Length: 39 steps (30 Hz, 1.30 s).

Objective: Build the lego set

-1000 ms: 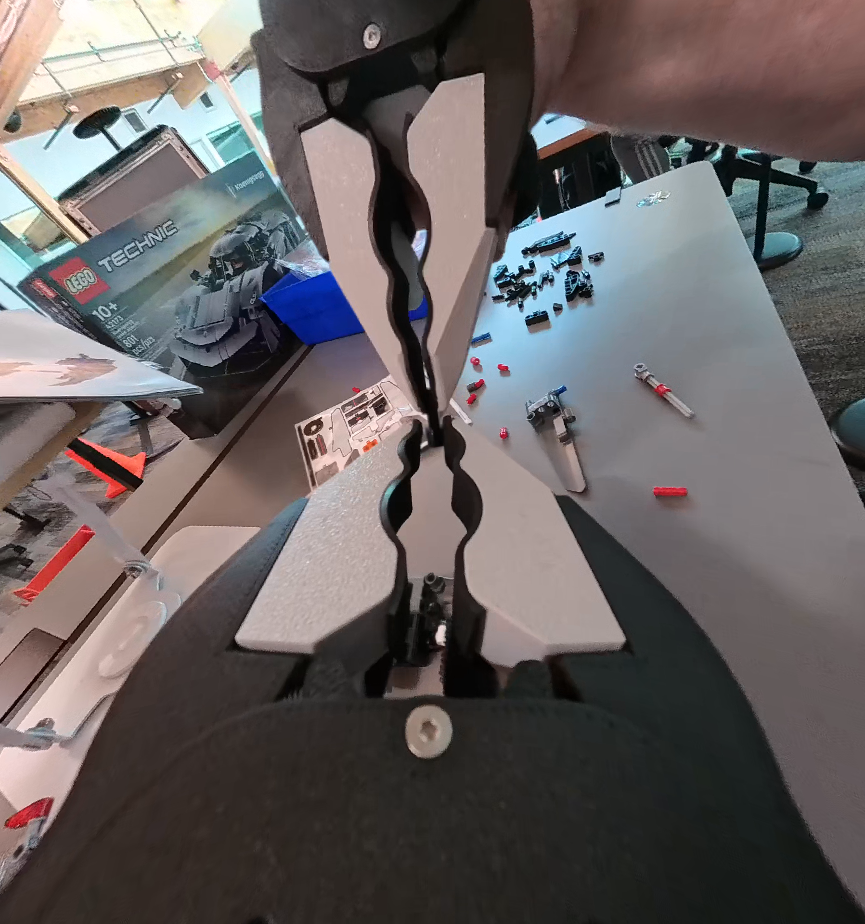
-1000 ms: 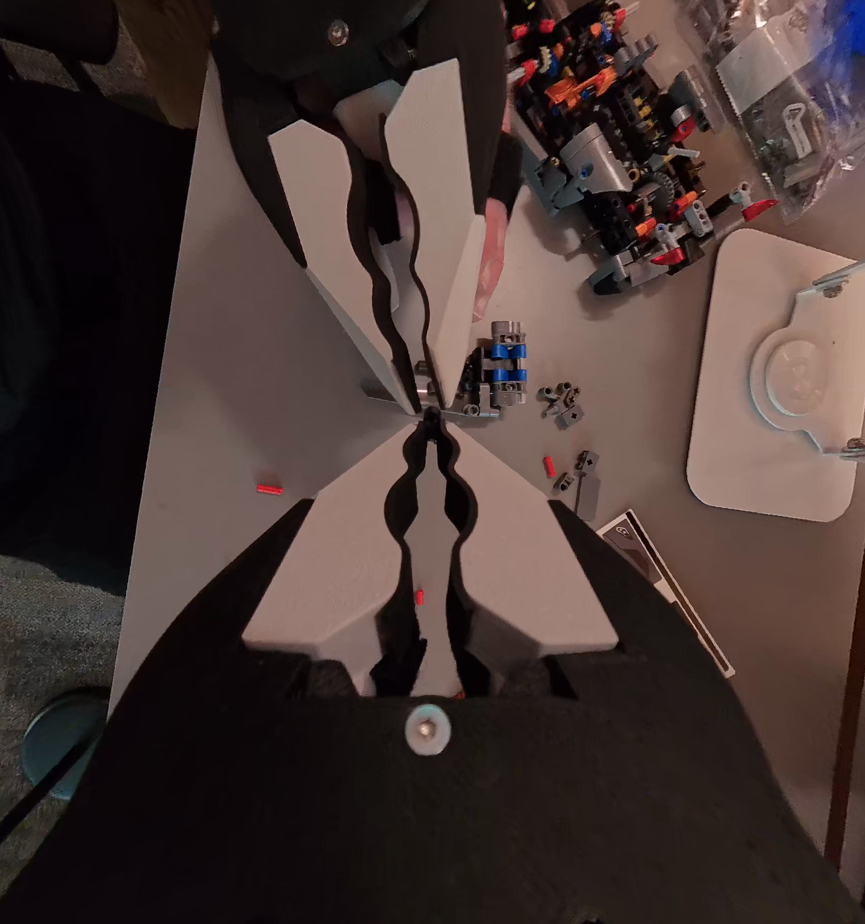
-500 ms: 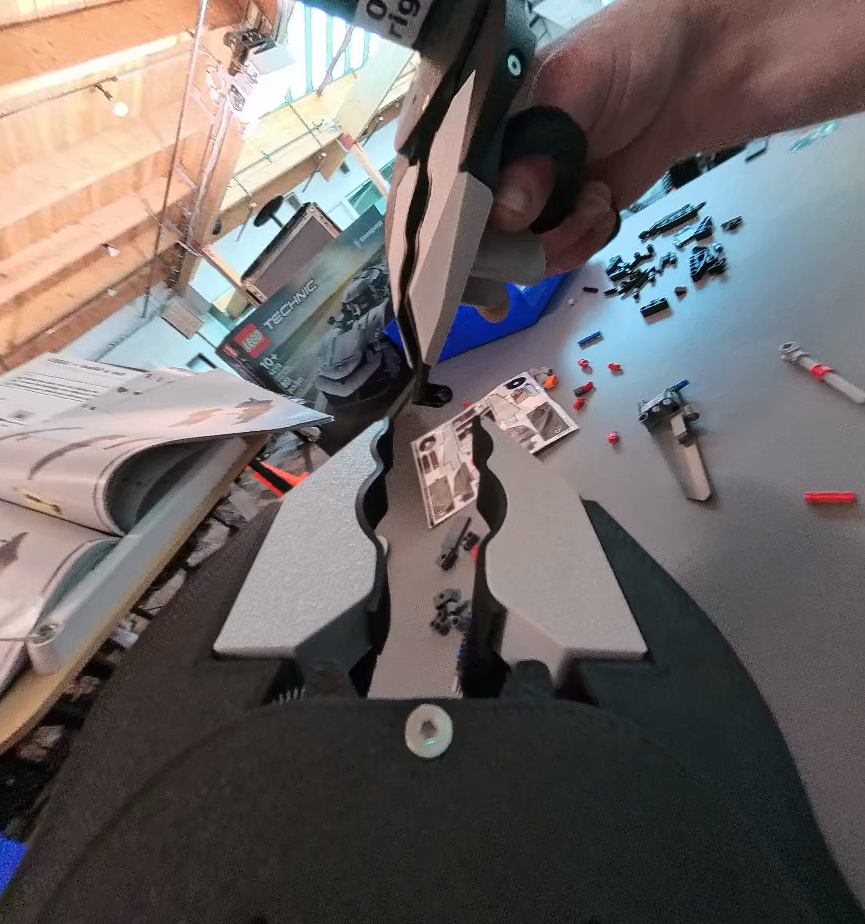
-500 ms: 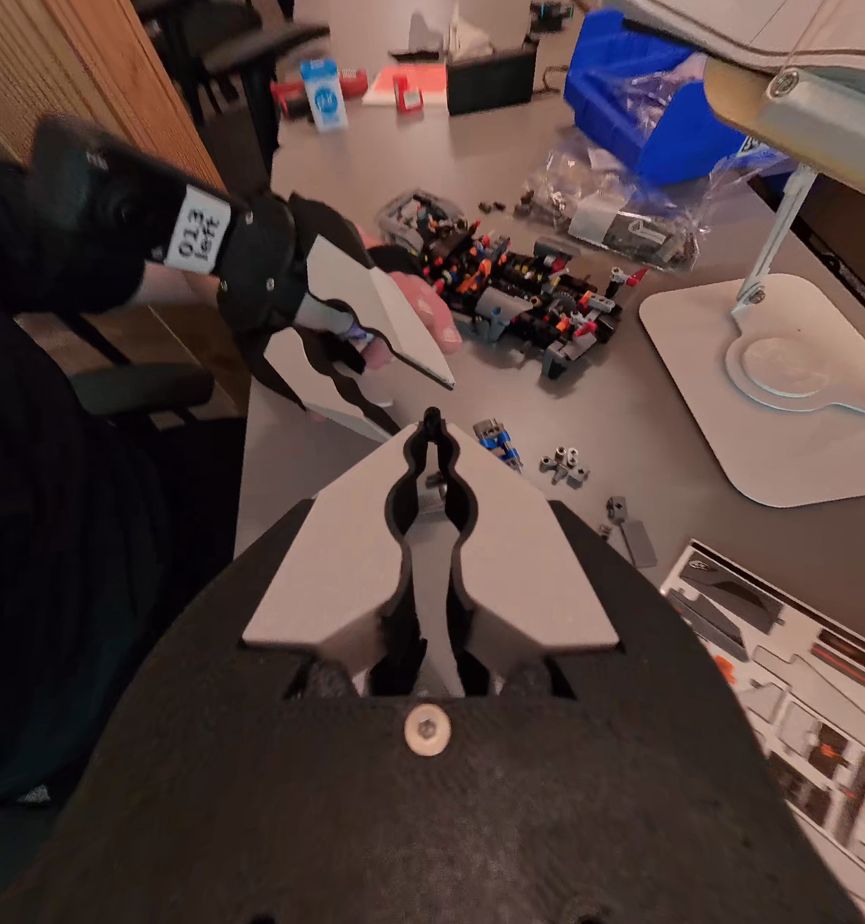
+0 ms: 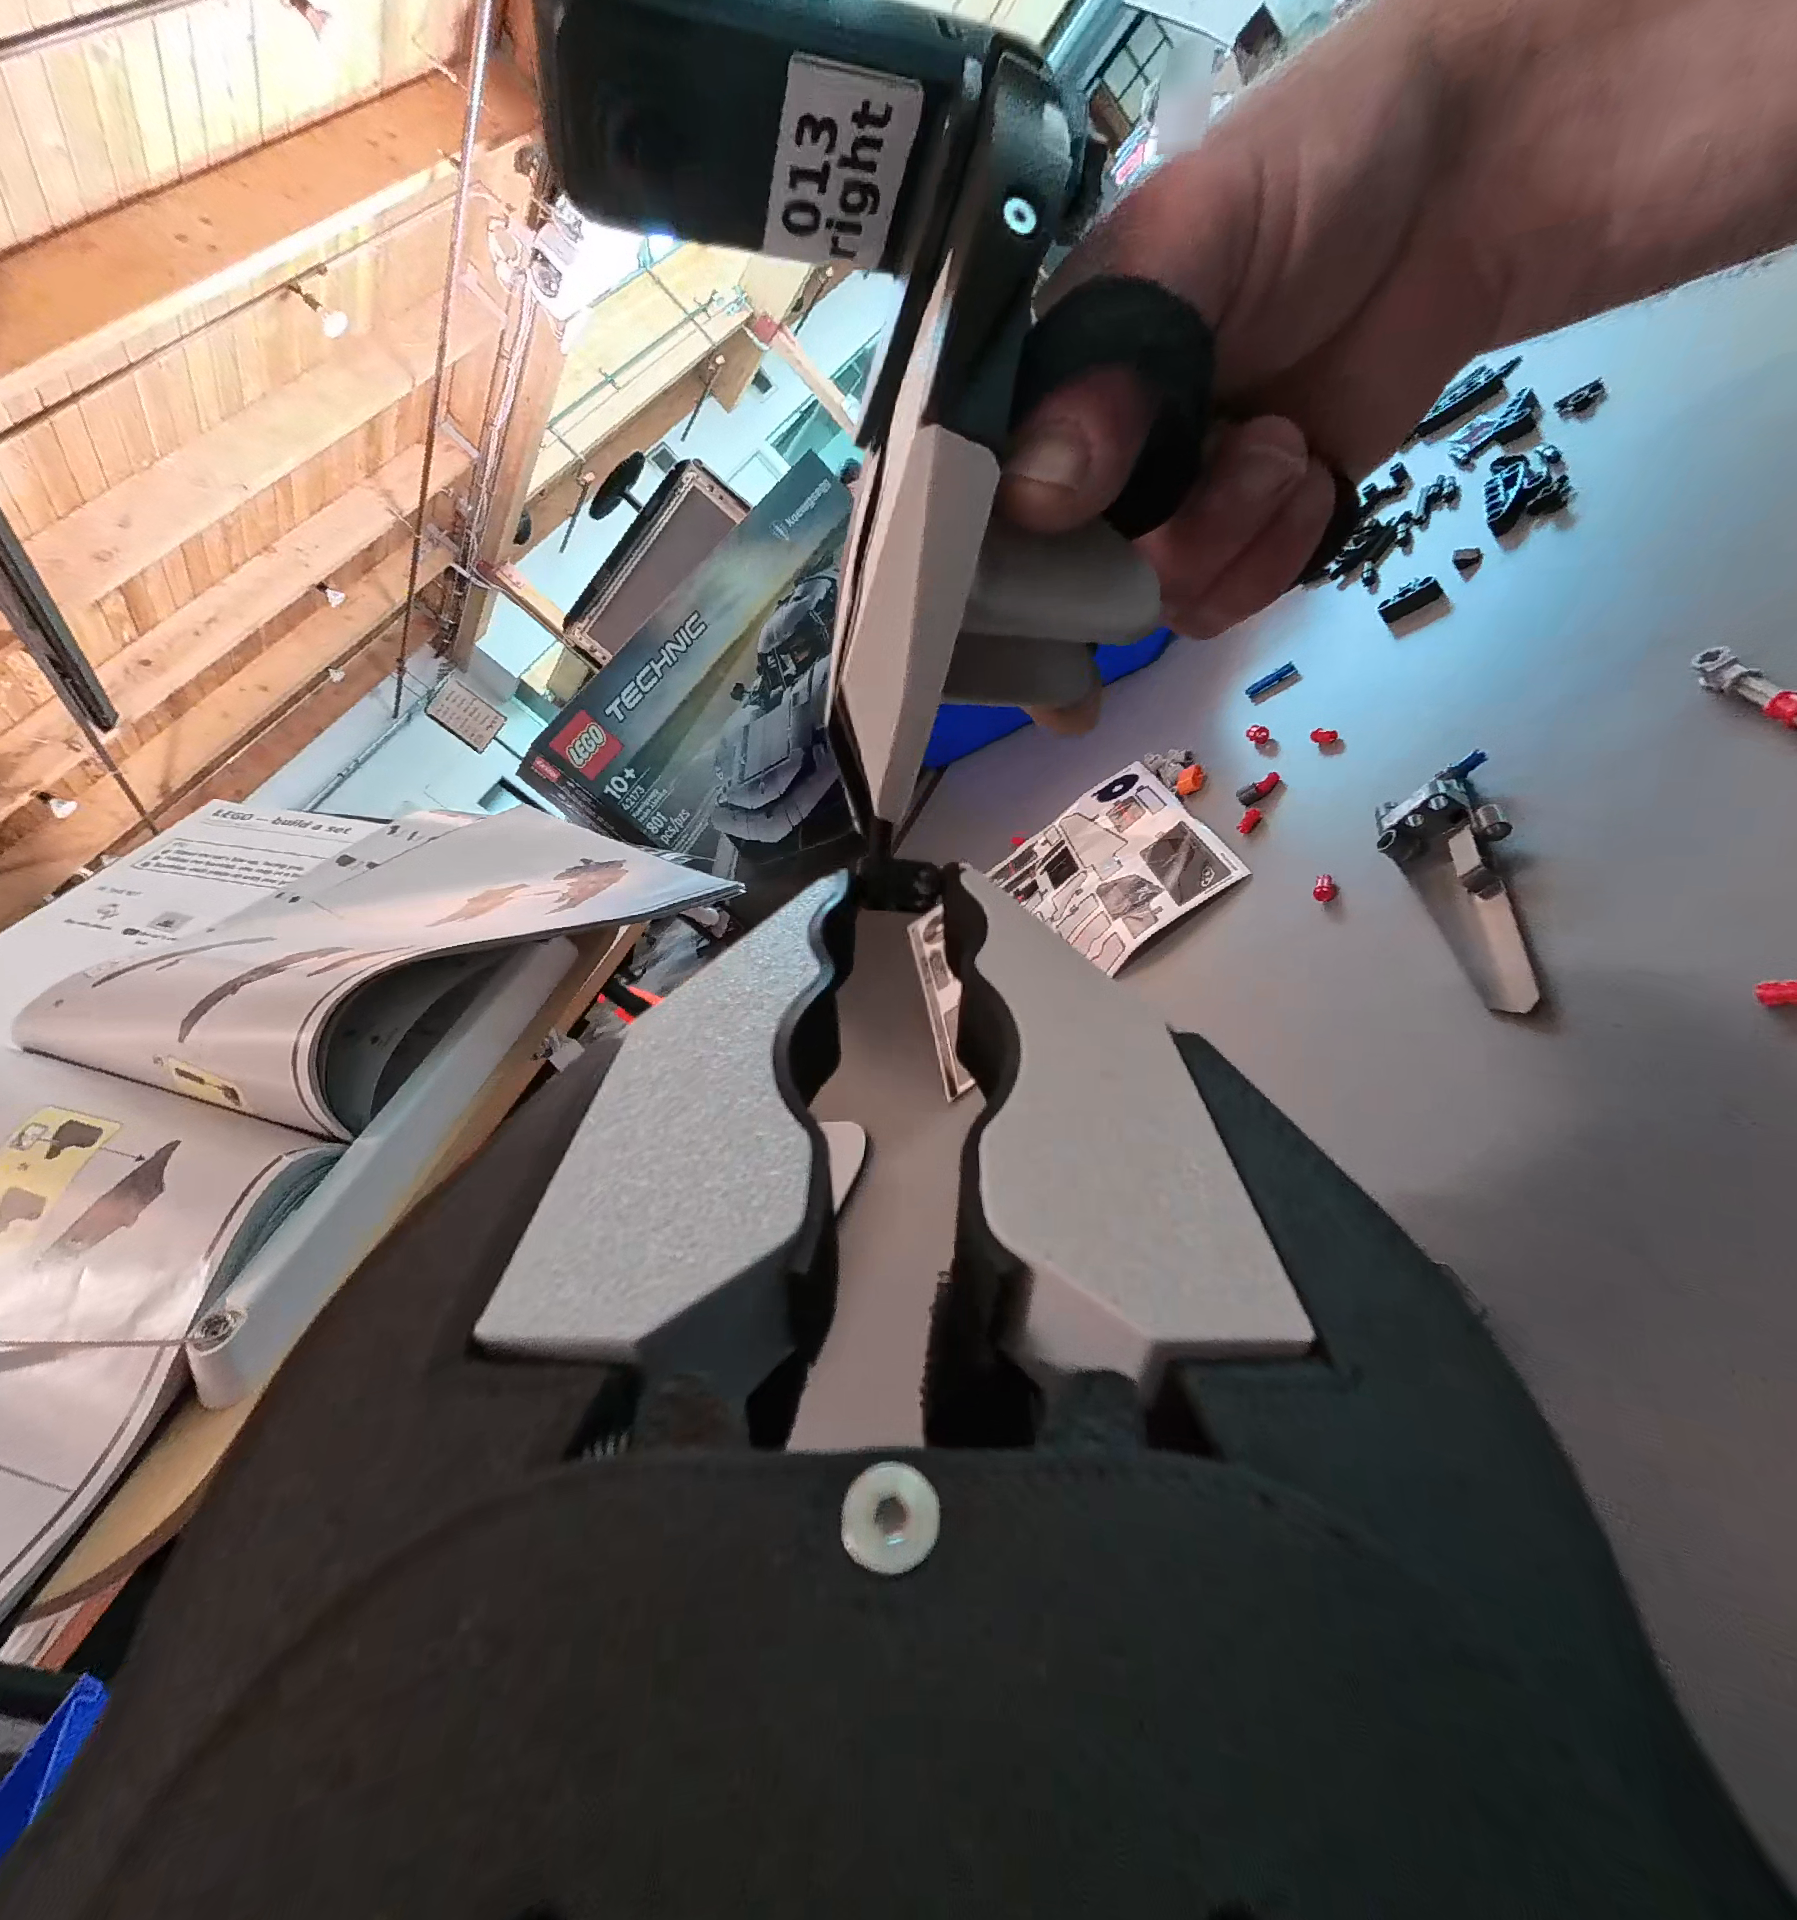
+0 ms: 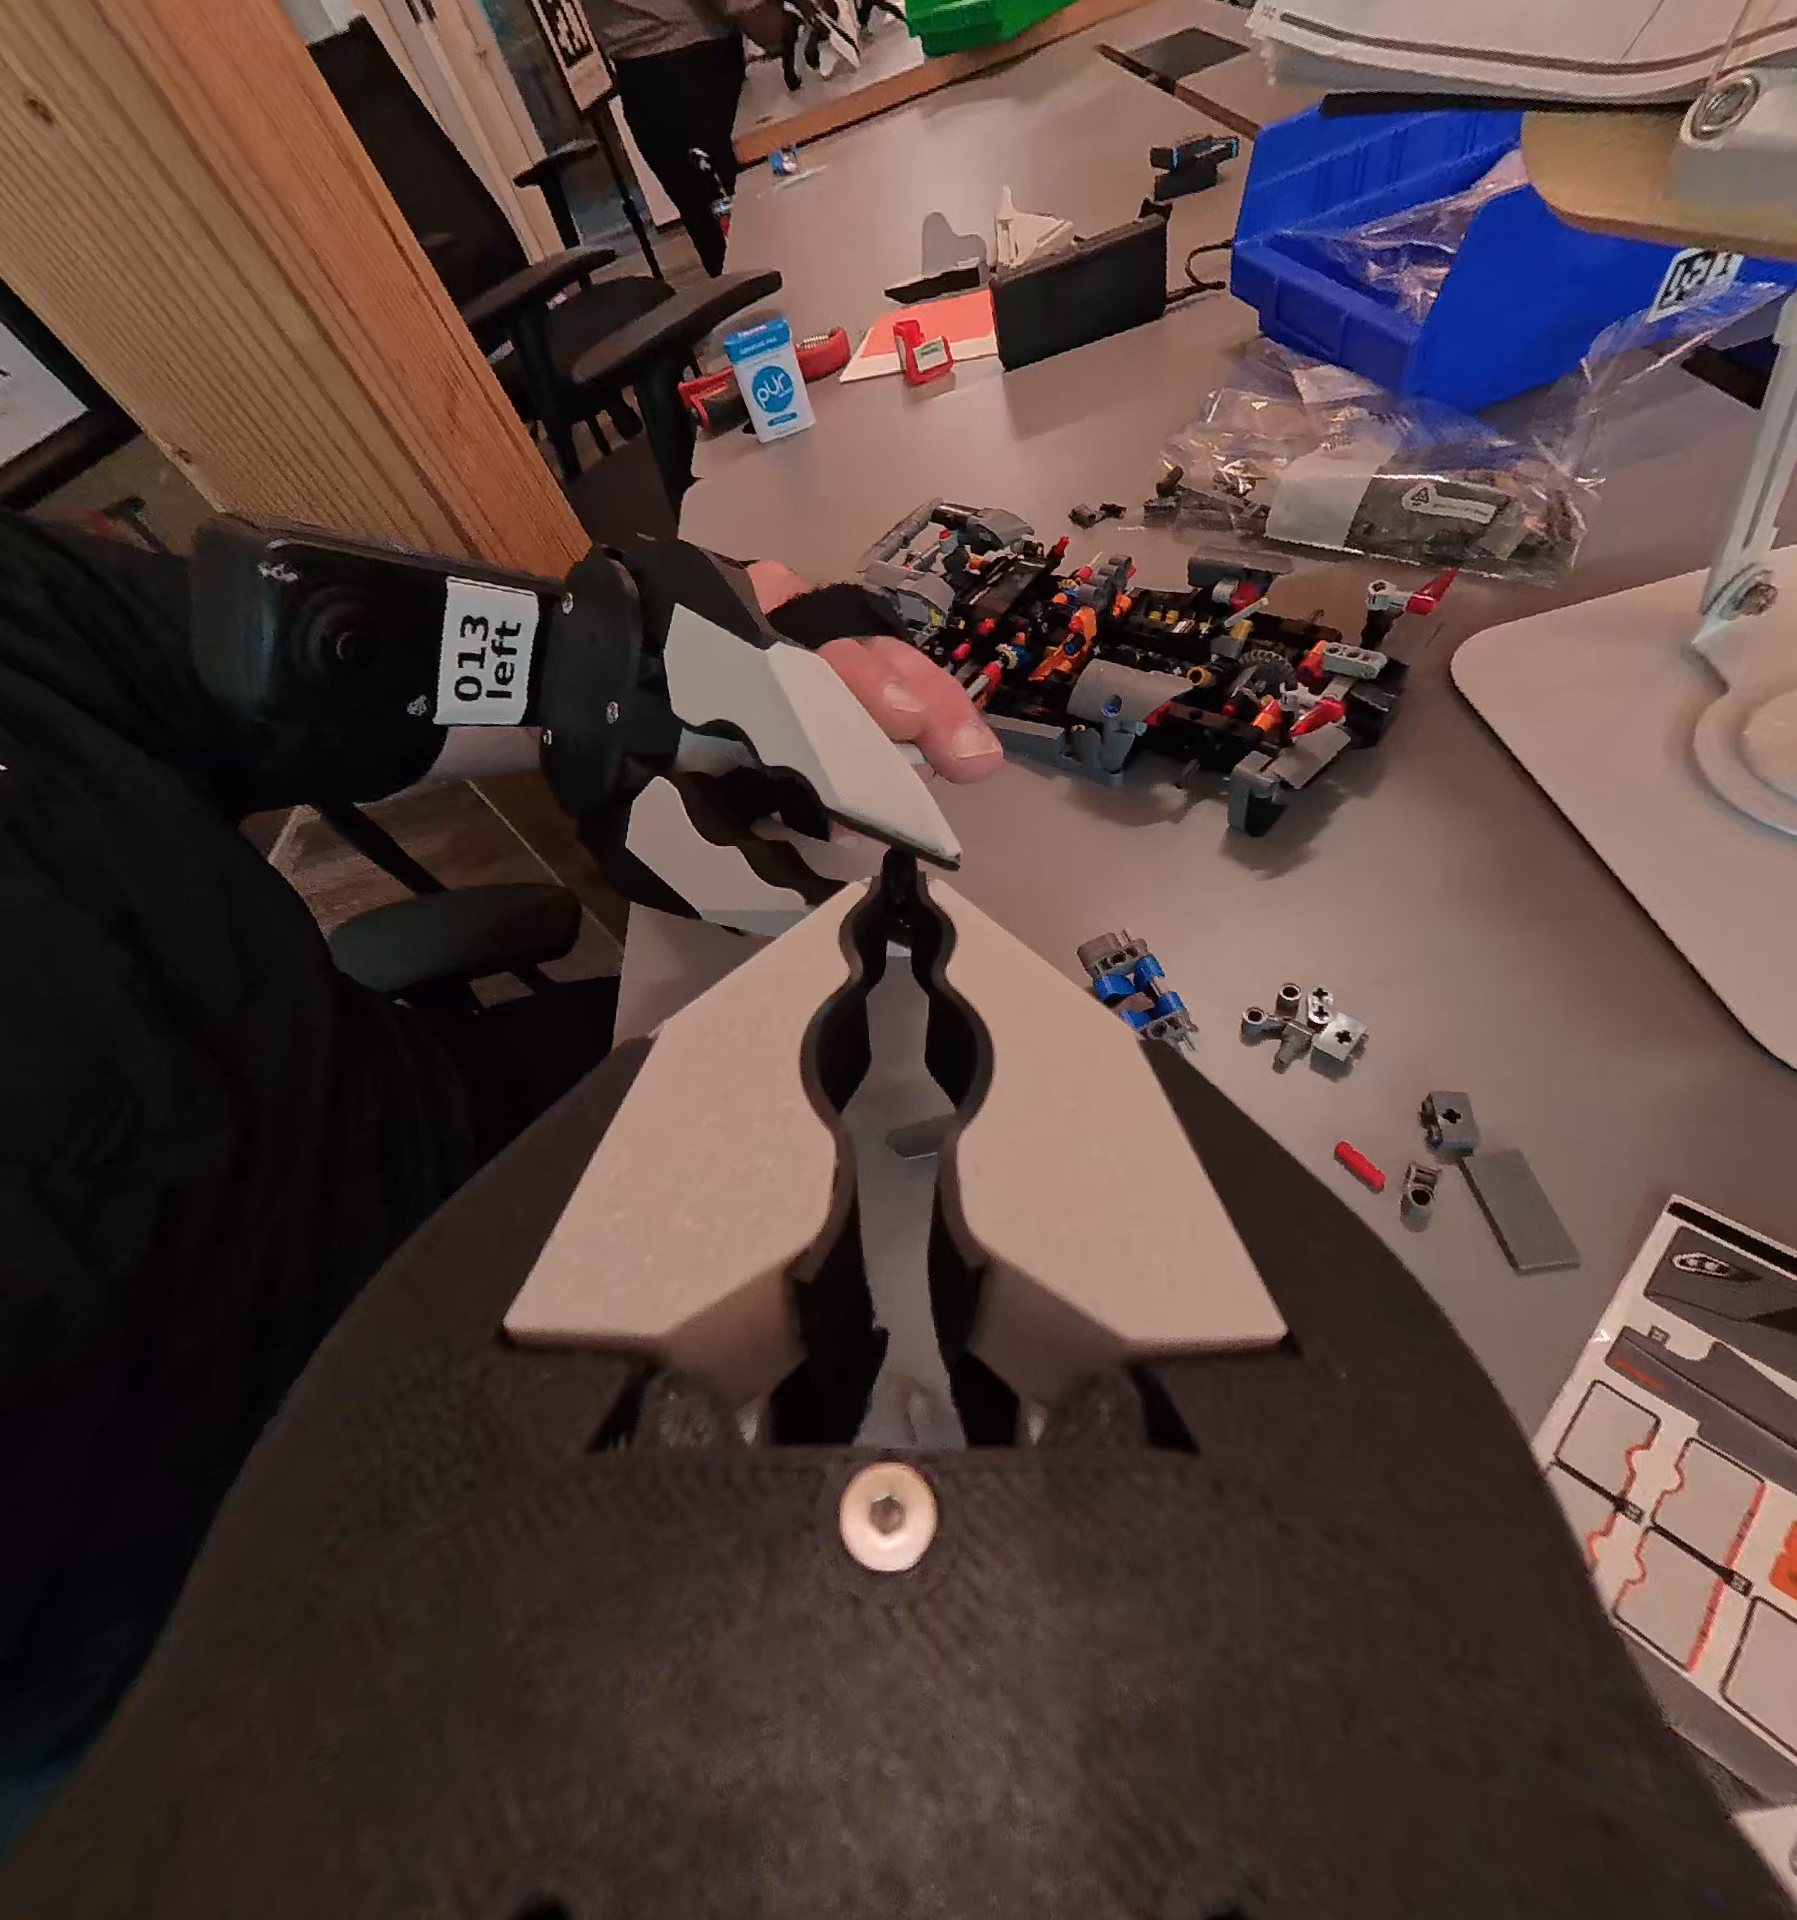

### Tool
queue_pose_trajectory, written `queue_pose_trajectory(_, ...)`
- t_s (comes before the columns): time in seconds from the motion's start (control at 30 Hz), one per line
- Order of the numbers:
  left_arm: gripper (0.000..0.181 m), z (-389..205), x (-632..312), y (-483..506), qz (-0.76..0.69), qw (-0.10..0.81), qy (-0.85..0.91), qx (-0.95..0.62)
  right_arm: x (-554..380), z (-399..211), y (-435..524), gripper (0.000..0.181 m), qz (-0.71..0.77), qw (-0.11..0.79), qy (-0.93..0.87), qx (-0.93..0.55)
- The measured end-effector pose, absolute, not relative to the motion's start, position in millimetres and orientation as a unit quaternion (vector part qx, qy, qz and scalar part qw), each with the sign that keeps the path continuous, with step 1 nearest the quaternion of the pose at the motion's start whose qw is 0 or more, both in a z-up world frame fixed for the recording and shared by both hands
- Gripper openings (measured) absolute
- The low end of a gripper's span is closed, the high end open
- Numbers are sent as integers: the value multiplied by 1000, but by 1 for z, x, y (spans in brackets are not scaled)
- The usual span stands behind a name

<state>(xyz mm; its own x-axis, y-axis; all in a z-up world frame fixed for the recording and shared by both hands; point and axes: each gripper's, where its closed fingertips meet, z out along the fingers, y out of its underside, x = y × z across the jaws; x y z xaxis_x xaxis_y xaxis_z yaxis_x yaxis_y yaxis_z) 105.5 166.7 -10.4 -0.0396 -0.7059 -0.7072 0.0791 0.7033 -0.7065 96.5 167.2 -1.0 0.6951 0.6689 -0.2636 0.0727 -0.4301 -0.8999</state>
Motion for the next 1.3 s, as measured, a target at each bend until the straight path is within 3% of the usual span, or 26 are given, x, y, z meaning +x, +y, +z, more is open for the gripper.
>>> queue_pose_trajectory(0.23,12,-9,103,169,-306,640,660,-246,97,-1,172,4,294,490,-226,-789)
queue_pose_trajectory(0.37,12,-7,103,174,-300,640,660,-253,103,5,176,27,230,513,-231,-794)
queue_pose_trajectory(0.67,12,-11,105,181,-284,621,680,-266,117,14,166,34,-178,493,-359,-772)
queue_pose_trajectory(0.8,12,-14,105,184,-297,602,685,-283,124,10,156,31,-284,447,-379,-759)
queue_pose_trajectory(1.03,12,-18,105,184,-295,591,693,-289,163,-36,110,46,-194,373,-334,-844)
queue_pose_trajectory(1.3,12,-22,108,184,-293,586,697,-292,189,-108,68,49,-67,284,-312,-904)
